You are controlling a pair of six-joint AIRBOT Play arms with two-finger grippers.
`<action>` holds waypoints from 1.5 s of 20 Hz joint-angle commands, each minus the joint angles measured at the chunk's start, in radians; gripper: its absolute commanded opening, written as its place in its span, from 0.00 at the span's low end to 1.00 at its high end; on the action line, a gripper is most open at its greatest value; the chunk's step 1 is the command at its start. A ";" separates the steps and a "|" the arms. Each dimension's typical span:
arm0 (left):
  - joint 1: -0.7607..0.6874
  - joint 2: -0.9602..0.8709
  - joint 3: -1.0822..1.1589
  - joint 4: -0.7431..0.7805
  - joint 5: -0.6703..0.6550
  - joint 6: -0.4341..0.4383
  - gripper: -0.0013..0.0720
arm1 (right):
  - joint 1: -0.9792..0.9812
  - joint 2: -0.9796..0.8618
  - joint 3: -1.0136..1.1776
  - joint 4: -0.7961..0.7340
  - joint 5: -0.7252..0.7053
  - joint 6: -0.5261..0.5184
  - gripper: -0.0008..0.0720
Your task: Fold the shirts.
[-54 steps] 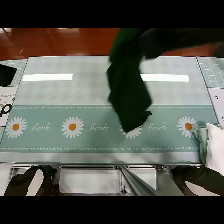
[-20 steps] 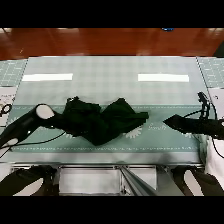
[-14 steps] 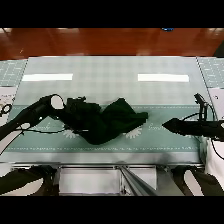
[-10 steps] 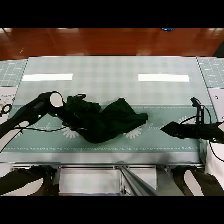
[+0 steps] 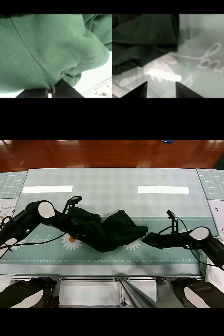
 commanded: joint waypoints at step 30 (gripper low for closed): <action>0.000 0.007 0.001 -0.125 0.137 0.046 0.05 | 0.180 -0.252 0.166 0.102 -0.117 0.011 0.57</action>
